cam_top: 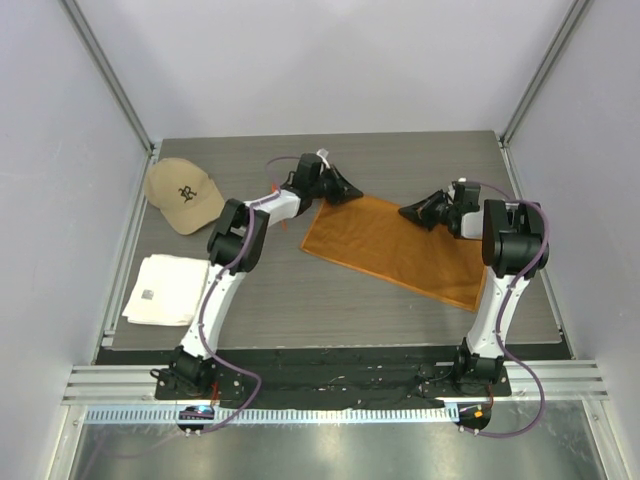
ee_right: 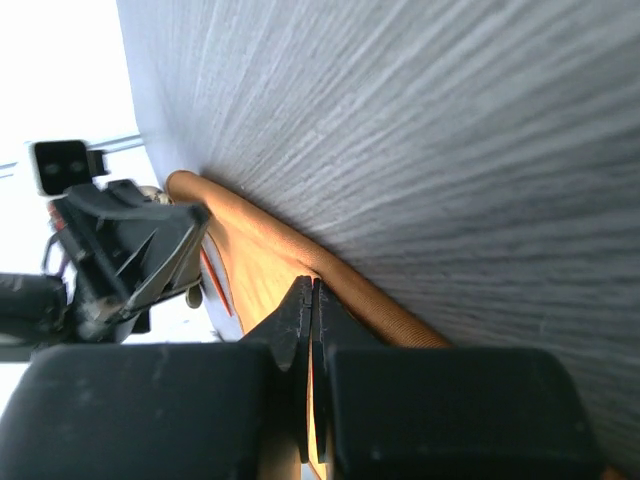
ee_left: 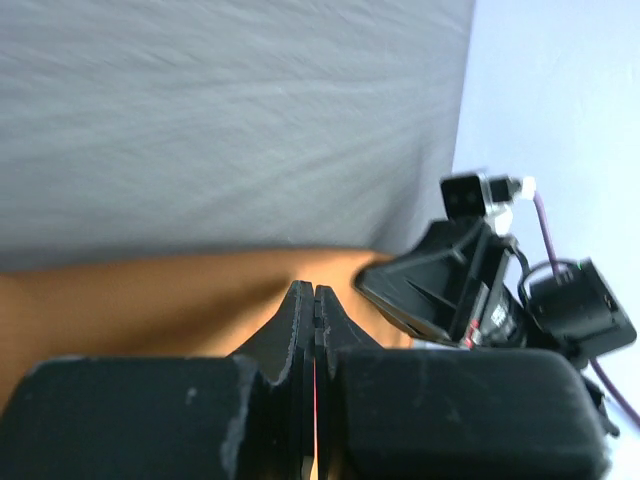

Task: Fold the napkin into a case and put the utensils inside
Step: Smooth out the rectangle-folded napkin at the center of the board.

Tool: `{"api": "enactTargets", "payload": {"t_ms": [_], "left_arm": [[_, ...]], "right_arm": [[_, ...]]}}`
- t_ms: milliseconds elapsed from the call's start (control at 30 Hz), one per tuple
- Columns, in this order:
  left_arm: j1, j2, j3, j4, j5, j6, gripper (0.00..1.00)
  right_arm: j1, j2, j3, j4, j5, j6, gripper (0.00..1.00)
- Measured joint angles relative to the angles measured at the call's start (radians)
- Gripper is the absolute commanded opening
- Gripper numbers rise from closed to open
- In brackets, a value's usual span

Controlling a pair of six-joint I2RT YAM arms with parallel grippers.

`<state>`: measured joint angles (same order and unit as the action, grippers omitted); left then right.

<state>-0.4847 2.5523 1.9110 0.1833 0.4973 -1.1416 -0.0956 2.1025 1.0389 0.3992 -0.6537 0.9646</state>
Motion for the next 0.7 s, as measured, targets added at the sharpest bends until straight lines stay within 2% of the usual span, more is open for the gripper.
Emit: {"api": "enactTargets", "payload": {"t_ms": [400,700], "left_arm": [[0.103,0.057,0.072,-0.067,-0.047,-0.037,0.0],[0.14,0.16,0.344,-0.283,-0.123,0.021,0.0]], "right_arm": [[0.0,0.021,0.0,0.056,-0.007,0.006,0.01],[0.0,0.021,0.016,0.023,-0.012,-0.028,0.01]]}}
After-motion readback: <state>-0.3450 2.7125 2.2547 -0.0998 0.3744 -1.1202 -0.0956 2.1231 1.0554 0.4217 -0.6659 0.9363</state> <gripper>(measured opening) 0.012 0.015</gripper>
